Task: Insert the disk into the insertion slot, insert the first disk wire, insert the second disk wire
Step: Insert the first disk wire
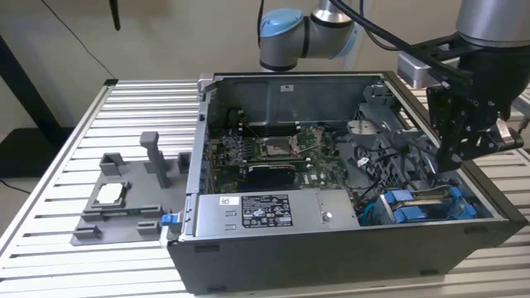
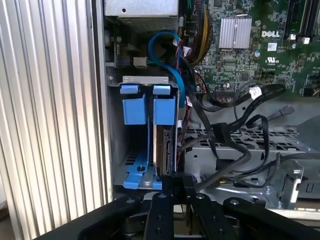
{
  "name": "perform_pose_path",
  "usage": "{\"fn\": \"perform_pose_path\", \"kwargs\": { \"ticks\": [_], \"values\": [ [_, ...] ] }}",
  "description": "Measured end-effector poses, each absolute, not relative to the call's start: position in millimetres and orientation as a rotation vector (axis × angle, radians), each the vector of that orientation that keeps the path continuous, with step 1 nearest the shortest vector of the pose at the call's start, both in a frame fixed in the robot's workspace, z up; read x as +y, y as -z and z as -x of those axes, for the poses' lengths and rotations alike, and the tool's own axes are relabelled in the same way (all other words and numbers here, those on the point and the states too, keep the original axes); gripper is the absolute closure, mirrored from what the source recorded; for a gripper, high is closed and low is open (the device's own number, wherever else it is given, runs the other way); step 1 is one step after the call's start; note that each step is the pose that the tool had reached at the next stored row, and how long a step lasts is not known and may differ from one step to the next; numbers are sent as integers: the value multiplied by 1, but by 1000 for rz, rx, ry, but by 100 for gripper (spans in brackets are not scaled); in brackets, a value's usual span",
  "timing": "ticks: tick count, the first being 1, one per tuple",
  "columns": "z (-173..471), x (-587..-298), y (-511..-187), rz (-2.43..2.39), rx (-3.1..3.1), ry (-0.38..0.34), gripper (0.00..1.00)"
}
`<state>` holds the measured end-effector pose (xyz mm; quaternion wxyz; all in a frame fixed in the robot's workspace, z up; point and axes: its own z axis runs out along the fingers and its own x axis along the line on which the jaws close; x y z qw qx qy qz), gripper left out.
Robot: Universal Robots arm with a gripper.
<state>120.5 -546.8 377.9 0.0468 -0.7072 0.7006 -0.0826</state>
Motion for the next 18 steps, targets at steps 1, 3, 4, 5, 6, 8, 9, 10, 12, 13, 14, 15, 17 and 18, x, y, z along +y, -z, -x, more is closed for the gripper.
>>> {"fn": "perform_pose_path", "kwargs": {
  "ticks": [1,3,4,5,6,8,9,10,12,13,14,15,17,18],
  "values": [
    [-122,-547,-378,2164,2144,241,81],
    [-126,-549,-377,2178,2156,215,81],
    [-129,-549,-377,2183,2161,204,81],
    [-131,-549,-376,2188,2165,193,81],
    [-134,-550,-376,2193,2170,183,81],
    [-138,-550,-375,2202,2178,161,81],
    [-140,-551,-375,2208,2183,150,81],
    [-143,-551,-375,2213,2188,138,81],
    [-147,-552,-374,2225,2199,113,81],
    [-149,-552,-374,2230,2203,102,81],
    [-151,-552,-373,2233,2206,92,81],
    [-152,-552,-373,2235,2208,83,81],
    [-152,-552,-372,2233,2207,69,81],
    [-153,-552,-372,2233,2209,63,81]
  ]
}}
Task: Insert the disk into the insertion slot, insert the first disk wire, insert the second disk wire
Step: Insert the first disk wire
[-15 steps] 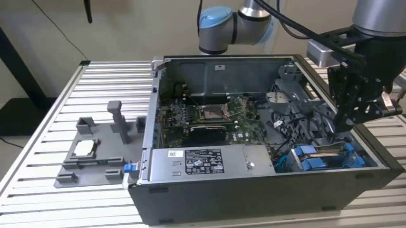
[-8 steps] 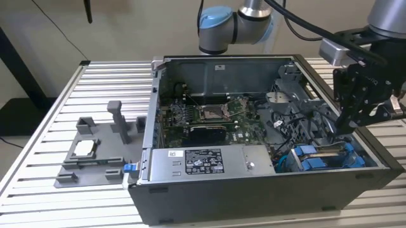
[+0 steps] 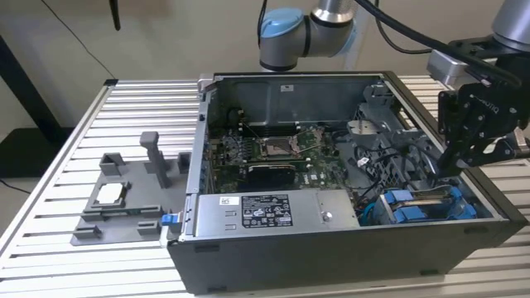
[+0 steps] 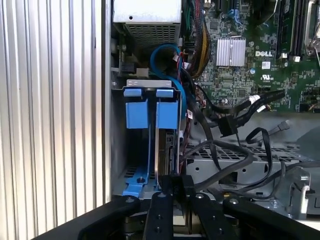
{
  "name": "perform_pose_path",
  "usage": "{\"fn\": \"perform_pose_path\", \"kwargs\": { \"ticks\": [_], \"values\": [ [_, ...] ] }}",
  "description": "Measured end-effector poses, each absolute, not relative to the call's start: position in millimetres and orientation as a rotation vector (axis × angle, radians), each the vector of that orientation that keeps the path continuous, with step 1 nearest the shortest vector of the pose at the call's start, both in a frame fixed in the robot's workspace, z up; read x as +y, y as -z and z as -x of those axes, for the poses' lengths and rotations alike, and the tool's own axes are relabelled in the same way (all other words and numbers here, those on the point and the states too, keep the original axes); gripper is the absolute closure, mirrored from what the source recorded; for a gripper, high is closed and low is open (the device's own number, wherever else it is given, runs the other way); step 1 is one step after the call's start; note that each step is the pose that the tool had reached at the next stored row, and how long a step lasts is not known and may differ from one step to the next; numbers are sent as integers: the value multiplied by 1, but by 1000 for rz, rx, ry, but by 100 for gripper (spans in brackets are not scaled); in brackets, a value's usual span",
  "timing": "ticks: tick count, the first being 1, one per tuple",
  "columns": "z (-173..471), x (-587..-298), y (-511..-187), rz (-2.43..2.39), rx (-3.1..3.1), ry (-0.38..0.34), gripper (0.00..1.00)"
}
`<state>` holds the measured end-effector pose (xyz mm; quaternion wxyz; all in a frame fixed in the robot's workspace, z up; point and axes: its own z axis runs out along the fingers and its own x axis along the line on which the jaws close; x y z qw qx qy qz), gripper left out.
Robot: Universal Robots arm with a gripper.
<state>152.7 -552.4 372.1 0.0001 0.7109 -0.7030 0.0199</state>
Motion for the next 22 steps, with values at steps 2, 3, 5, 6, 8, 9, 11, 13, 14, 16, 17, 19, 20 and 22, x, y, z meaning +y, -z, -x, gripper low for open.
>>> {"fn": "perform_pose_path", "kwargs": {
  "ticks": [2,3,5,6,8,9,11,13,14,16,17,19,20,22],
  "values": [
    [-156,-553,-372,-2222,-2196,-34,81],
    [-158,-553,-371,-2215,-2189,-18,81],
    [-163,-554,-371,-2203,-2176,9,81],
    [-166,-554,-370,-2199,-2172,18,81],
    [-171,-554,-369,-2194,-2167,31,81],
    [-173,-554,-368,-2193,-2166,35,81],
    [-175,-554,-366,-2190,-2165,42,81],
    [-175,-554,-364,-2185,-2167,46,81],
    [-175,-554,-362,-2183,-2168,47,81],
    [-175,-554,-359,-2183,-2168,47,81],
    [-175,-554,-357,-2183,-2168,47,81],
    [-175,-554,-353,-2183,-2168,47,81],
    [-175,-554,-352,-2183,-2168,47,81],
    [-174,-554,-349,-2183,-2168,47,81]
  ]
}}
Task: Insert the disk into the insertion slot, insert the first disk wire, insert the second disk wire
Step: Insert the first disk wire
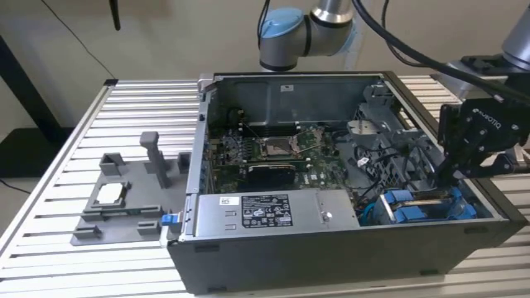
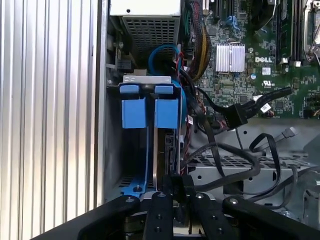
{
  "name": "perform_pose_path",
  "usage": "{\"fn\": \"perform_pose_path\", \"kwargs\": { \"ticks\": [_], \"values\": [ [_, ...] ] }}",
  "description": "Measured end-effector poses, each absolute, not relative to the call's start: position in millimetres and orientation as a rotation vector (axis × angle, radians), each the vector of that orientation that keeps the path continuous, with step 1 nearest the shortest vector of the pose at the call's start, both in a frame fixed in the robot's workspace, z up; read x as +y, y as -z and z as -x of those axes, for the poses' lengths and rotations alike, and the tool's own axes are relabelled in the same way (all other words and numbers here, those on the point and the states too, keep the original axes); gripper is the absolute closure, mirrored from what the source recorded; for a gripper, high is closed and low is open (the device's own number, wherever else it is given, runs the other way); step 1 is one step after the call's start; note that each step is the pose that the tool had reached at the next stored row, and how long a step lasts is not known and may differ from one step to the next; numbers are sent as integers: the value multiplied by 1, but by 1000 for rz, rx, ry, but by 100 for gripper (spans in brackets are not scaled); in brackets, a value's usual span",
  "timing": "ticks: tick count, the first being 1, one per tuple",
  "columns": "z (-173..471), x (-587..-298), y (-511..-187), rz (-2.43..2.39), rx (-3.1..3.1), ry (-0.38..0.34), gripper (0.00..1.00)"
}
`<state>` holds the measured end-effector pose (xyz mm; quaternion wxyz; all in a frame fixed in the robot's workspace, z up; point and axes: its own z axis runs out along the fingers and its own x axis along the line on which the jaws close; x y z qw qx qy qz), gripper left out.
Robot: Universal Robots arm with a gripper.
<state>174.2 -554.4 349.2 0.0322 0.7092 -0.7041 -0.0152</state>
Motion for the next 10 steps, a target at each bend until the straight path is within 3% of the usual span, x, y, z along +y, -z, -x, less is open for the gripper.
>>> {"fn": "perform_pose_path", "kwargs": {
  "ticks": [10],
  "values": [
    [-173,-555,-344,-2183,-2168,47,81]
  ]
}}
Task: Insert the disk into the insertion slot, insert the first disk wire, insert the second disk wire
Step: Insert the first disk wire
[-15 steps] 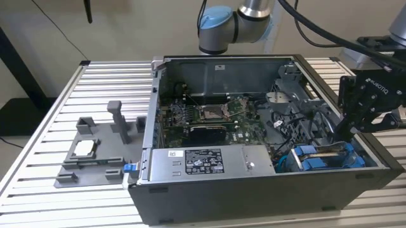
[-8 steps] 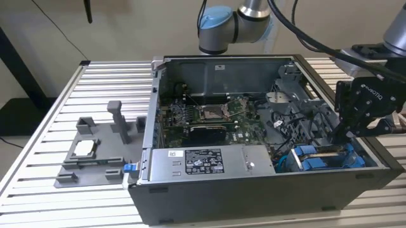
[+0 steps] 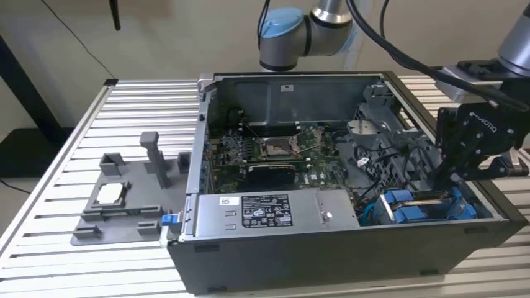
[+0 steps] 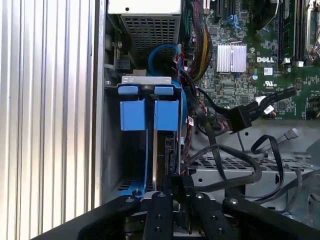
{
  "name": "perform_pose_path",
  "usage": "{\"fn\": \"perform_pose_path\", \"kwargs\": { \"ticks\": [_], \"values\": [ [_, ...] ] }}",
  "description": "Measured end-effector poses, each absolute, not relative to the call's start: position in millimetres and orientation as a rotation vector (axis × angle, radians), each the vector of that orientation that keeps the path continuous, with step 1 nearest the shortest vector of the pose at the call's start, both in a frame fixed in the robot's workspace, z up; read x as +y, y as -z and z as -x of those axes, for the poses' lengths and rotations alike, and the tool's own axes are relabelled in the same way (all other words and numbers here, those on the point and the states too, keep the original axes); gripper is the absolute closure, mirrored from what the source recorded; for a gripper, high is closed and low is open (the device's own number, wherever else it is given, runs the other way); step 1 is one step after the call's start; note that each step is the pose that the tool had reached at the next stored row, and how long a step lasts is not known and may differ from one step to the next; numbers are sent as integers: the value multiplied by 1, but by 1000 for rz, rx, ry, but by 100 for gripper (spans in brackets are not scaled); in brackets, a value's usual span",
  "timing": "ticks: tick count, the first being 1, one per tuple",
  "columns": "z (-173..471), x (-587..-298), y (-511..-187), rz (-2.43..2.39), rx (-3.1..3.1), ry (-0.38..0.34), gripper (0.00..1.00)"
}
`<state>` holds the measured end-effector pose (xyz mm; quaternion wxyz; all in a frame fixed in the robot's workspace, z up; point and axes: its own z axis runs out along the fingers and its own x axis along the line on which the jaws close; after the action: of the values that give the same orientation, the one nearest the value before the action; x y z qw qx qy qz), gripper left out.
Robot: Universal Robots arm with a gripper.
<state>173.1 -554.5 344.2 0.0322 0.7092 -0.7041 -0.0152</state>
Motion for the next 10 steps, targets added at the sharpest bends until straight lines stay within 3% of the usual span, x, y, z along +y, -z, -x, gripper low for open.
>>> {"fn": "perform_pose_path", "kwargs": {
  "ticks": [10],
  "values": [
    [-173,-554,-339,-2184,-2169,43,81]
  ]
}}
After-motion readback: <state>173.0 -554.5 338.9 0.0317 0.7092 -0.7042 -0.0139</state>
